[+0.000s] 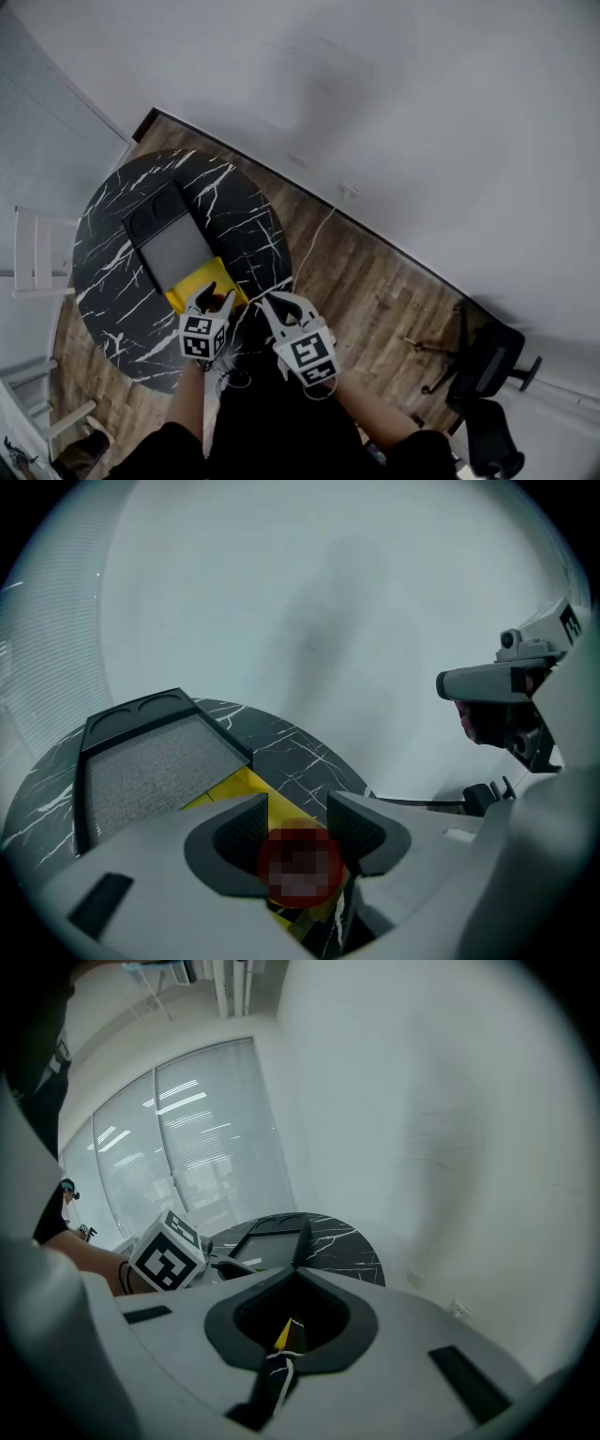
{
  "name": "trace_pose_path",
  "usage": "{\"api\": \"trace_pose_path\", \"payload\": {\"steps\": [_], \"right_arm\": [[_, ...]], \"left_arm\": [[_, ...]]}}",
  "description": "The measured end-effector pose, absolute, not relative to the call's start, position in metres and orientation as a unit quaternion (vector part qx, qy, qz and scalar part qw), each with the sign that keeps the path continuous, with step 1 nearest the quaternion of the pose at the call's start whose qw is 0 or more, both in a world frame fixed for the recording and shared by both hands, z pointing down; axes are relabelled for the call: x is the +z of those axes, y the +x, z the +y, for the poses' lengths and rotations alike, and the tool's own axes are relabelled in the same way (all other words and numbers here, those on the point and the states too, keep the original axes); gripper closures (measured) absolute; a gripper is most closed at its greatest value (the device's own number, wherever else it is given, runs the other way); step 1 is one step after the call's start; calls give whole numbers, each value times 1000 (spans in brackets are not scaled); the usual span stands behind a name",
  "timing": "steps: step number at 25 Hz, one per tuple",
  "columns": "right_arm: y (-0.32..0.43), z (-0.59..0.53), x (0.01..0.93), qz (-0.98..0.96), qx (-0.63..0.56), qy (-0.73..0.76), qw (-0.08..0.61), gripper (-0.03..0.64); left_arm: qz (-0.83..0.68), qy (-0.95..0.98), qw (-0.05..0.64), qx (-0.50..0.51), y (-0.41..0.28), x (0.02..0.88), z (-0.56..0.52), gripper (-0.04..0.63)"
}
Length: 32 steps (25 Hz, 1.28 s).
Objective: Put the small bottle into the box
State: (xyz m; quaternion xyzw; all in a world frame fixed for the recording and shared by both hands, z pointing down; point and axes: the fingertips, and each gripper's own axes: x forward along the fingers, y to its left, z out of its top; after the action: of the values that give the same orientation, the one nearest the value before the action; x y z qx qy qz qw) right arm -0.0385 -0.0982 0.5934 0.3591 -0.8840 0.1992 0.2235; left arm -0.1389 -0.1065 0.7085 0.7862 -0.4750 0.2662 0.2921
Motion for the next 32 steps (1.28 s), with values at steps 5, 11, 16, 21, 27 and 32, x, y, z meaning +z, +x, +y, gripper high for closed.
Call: {"api": "trace_pose_path", "payload": {"steps": [5, 11, 16, 21, 27, 32], "right_arm": [[-39, -99, 593, -886, 199, 355, 222, 621], [-45, -97, 595, -889, 201, 345, 222, 621], [-47, -97, 597, -891, 205, 340, 221, 621], [-49, -95, 598, -892, 207, 335, 220, 621], [-49, -93, 598, -894, 208, 330, 222, 621], [-48, -92, 598, -894, 206, 330, 223, 621]], "left_arm": [[-479, 785, 295, 260, -142, 709, -104, 405], [-471, 783, 306, 268, -146, 712, -101, 402], [-470, 778, 310, 281, -148, 713, -96, 402], [-467, 774, 317, 287, -151, 716, -92, 402], [-461, 769, 343, 280, -159, 717, -82, 402], [-449, 771, 366, 265, -166, 720, -77, 402]]}}
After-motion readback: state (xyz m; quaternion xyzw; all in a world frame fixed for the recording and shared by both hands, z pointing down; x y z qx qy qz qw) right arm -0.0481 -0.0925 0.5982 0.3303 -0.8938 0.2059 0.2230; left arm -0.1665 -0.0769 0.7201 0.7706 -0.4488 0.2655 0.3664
